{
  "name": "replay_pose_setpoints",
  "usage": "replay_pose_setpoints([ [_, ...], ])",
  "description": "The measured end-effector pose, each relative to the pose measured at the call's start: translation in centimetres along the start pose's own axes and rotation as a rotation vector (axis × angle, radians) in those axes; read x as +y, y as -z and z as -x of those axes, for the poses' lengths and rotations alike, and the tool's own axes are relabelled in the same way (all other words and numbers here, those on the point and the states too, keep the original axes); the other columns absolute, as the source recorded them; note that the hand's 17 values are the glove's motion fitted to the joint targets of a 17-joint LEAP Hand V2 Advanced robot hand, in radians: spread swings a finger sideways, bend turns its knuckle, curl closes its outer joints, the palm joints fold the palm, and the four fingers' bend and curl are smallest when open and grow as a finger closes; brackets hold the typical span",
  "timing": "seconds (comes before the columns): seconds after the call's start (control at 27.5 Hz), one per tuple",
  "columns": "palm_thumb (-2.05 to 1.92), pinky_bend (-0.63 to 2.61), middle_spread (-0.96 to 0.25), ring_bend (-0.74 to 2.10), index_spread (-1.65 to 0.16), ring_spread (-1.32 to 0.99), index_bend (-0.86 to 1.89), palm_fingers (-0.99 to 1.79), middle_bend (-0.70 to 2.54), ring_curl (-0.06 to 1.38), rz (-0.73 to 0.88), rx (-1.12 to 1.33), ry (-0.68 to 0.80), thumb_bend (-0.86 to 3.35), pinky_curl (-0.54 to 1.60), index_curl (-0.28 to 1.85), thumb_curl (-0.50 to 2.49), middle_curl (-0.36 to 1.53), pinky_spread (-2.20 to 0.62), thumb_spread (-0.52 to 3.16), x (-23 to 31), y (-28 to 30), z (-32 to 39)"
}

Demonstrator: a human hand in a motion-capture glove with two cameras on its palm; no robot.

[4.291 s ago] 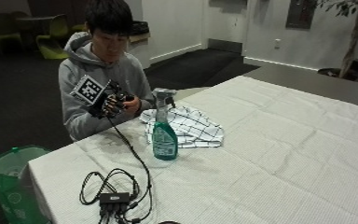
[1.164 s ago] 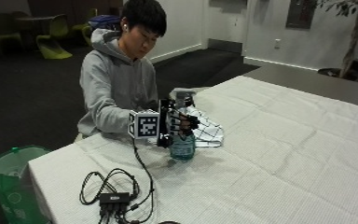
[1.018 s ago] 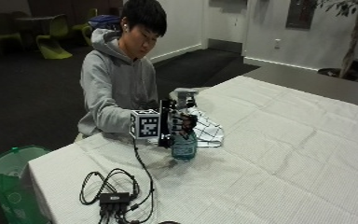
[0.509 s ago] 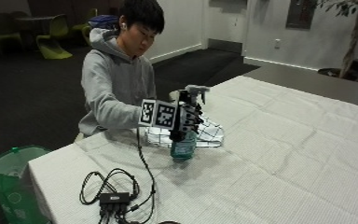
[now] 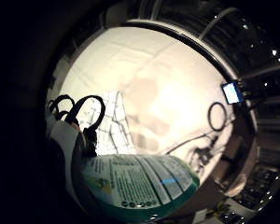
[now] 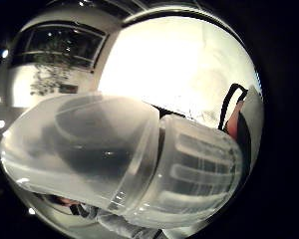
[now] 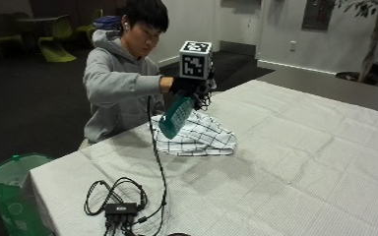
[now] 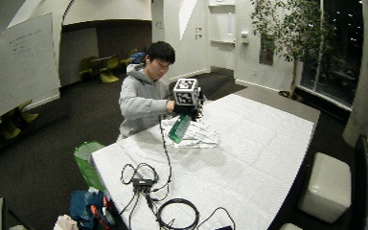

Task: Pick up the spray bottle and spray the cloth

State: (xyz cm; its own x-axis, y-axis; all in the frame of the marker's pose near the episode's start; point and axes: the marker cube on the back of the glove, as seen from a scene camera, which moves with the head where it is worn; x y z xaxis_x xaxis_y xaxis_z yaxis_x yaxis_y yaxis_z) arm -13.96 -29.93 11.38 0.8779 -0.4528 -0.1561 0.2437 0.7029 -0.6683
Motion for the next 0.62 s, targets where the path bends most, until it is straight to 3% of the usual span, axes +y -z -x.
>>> replay_pose_setpoints([
  [0.29, 0.93, 0.38, -0.09, 0.65, -0.18, -0.17, 0.52, 1.42, 0.67, 0.45, 0.207, 0.392, 0.036, -0.03, 0.4, 0.54, 0.67, 0.52, -0.26, 0.21, 0.5, -1.7, 1.7],
  [0.4, 0.93, 0.38, -0.1, 0.65, -0.17, -0.17, 0.52, 1.42, 0.67, 0.45, 0.242, 0.446, -0.01, -0.03, 0.4, 0.55, 0.68, 0.52, -0.26, 0.2, 0.3, -4.1, 1.9],
  [0.62, 0.93, 0.39, -0.1, 0.65, -0.17, -0.17, 0.53, 1.41, 0.68, 0.46, 0.32, 0.499, 0.098, -0.03, 0.4, 0.55, 0.7, 0.52, -0.26, 0.18, 0.6, -6.3, 2.5],
])
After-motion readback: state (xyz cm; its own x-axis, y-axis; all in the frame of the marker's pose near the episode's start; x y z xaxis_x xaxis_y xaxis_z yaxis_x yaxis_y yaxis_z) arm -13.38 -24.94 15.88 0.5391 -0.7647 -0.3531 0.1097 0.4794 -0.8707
